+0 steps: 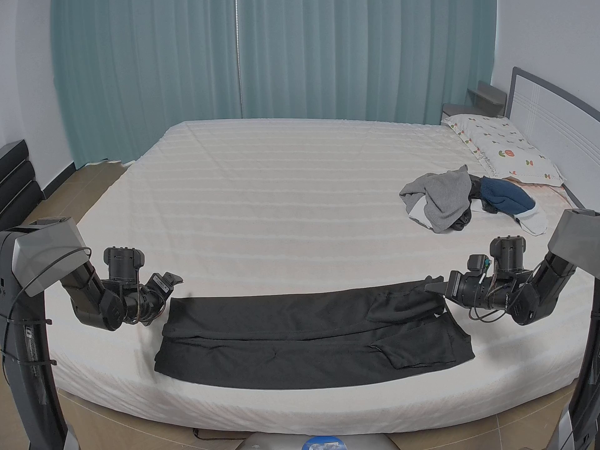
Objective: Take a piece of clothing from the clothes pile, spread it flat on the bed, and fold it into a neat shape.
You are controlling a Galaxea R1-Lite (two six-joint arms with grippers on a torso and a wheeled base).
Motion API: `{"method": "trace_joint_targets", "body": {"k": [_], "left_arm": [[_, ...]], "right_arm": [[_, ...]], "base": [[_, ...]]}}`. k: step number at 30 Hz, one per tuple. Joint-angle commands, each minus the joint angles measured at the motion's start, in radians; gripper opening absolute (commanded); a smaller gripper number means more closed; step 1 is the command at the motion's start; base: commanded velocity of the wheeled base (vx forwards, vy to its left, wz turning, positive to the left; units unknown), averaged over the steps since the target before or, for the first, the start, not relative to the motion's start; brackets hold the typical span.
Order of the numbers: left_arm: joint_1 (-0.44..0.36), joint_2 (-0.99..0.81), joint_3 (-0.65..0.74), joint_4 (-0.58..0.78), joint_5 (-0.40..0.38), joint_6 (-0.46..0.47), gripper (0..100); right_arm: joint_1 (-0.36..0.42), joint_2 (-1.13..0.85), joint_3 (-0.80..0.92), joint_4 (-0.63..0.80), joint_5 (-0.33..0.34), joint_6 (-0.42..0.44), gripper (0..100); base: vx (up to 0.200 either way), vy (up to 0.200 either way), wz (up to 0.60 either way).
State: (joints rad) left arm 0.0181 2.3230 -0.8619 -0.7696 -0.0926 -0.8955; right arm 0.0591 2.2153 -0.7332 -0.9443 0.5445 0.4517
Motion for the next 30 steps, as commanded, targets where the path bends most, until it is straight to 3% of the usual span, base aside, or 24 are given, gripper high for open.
{"method": "trace_joint_targets", "body": {"k": [1, 8, 22, 23, 30], "left_arm": [[0.0, -0.001, 0.0, 0.0, 0.001, 0.0, 100], [0.0, -0.001, 0.0, 0.0, 0.001, 0.0, 100], [0.0, -0.001, 0.0, 0.0, 0.001, 0.0, 100], [0.0, -0.001, 0.0, 0.0, 0.001, 0.0, 100], [0.0, -0.001, 0.0, 0.0, 0.001, -0.002, 100]], "right_arm": [[-0.002, -0.066, 0.084, -0.044, 0.025, -0.001, 0], [-0.016, -0.06, 0.164, -0.084, 0.038, -0.022, 0], [-0.061, 0.086, 0.13, -0.05, 0.026, -0.082, 0], [-0.061, 0.089, 0.126, -0.05, 0.023, -0.084, 100], [-0.071, 0.06, 0.054, -0.039, -0.021, -0.084, 100]], "base": [[0.0, 0.0, 0.0], [0.0, 0.0, 0.0], [0.0, 0.0, 0.0], [0.0, 0.0, 0.0], [0.0, 0.0, 0.0]]}}
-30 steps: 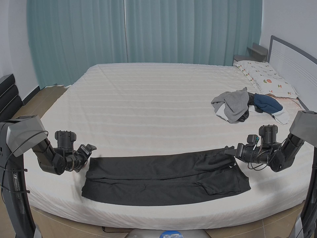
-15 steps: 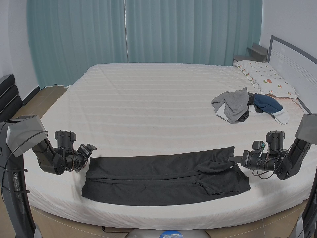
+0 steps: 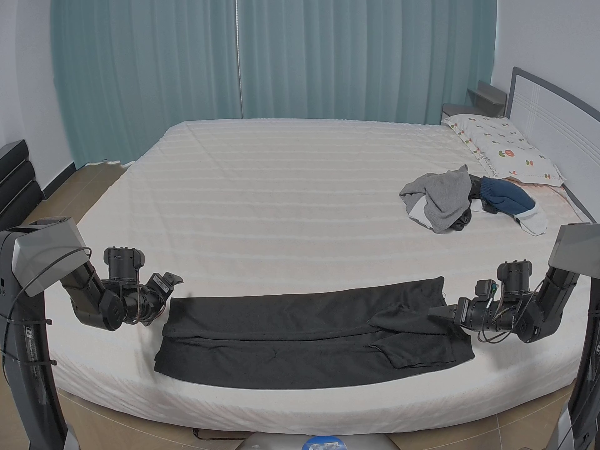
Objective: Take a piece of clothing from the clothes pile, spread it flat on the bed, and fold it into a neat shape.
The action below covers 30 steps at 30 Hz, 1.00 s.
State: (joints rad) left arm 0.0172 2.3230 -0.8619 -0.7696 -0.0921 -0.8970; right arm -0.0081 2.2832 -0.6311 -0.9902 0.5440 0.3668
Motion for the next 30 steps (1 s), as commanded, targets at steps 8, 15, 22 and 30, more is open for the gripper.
{"method": "trace_joint_targets", "body": {"k": [8, 15, 22, 30], "left_arm": [[0.001, -0.001, 0.001, 0.0, 0.0, 0.001, 100], [0.001, -0.001, 0.001, 0.0, 0.0, 0.001, 100], [0.0, 0.001, 0.001, 0.0, 0.0, 0.003, 100], [0.0, 0.001, 0.001, 0.0, 0.0, 0.004, 100]], "right_arm": [[0.077, -0.045, -0.263, 0.182, -0.087, 0.003, 100], [0.177, -0.004, -0.331, 0.294, -0.108, -0.017, 100], [0.206, 0.059, -0.368, 0.335, -0.116, -0.072, 100], [0.223, 0.096, -0.401, 0.346, -0.144, -0.095, 100]], "base": [[0.0, 0.0, 0.0], [0.0, 0.0, 0.0], [0.0, 0.0, 0.0], [0.0, 0.0, 0.0]]}}
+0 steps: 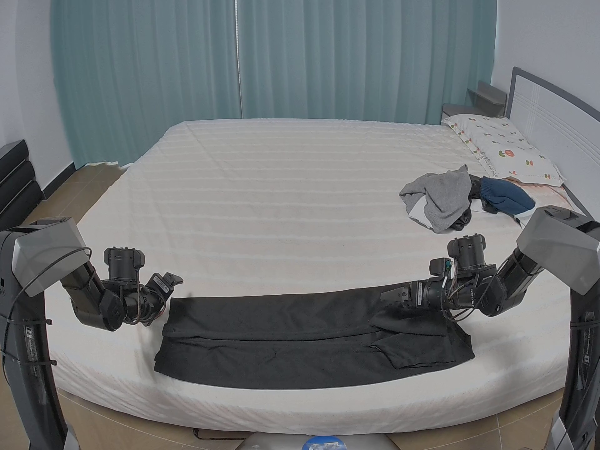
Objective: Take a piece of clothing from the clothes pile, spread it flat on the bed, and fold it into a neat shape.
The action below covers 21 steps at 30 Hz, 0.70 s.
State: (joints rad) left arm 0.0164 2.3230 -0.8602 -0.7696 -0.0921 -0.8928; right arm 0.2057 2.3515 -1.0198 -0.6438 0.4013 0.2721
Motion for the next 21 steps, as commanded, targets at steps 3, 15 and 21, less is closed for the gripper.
{"method": "trace_joint_targets", "body": {"k": [3, 15, 21], "left_arm": [[0.0, 0.001, 0.0, 0.0, 0.0, 0.0, 100], [0.0, 0.001, 0.0, 0.0, 0.0, 0.0, 100], [0.0, 0.001, 0.0, 0.0, 0.0, 0.0, 100]], "right_arm": [[0.021, 0.048, -0.04, 0.0, -0.016, -0.001, 100], [0.024, 0.055, -0.049, 0.001, -0.061, -0.025, 0], [0.027, 0.051, -0.077, -0.002, -0.061, -0.022, 0]], "base": [[0.0, 0.0, 0.0], [0.0, 0.0, 0.0], [0.0, 0.0, 0.0]]}}
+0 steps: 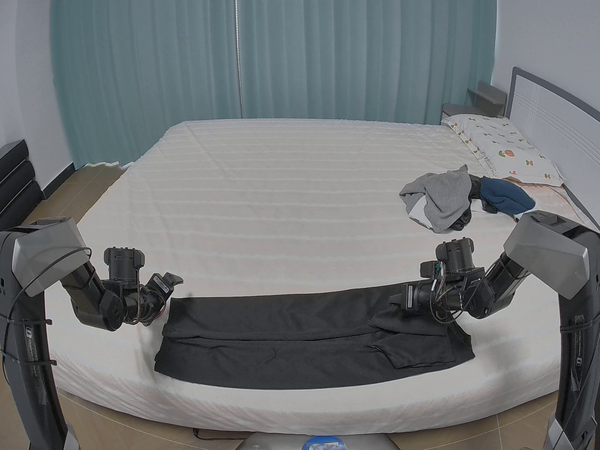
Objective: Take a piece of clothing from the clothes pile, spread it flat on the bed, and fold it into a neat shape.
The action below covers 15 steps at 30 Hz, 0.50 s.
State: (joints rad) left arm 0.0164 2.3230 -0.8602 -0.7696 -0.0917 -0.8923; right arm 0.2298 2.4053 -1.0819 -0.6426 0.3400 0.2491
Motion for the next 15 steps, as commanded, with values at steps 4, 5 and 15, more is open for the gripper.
{"method": "trace_joint_targets", "body": {"k": [4, 5, 15], "left_arm": [[0.0, 0.001, 0.0, 0.0, 0.0, 0.0, 100], [0.0, 0.001, 0.0, 0.0, 0.0, 0.0, 100], [0.0, 0.001, 0.0, 0.0, 0.0, 0.0, 100]], "right_arm": [[0.013, -0.009, -0.027, -0.002, -0.001, 0.002, 0], [0.016, -0.012, -0.027, 0.0, -0.001, 0.002, 0], [0.008, -0.037, 0.02, 0.001, -0.004, -0.001, 100]], "base": [[0.0, 0.0, 0.0], [0.0, 0.0, 0.0], [0.0, 0.0, 0.0]]}}
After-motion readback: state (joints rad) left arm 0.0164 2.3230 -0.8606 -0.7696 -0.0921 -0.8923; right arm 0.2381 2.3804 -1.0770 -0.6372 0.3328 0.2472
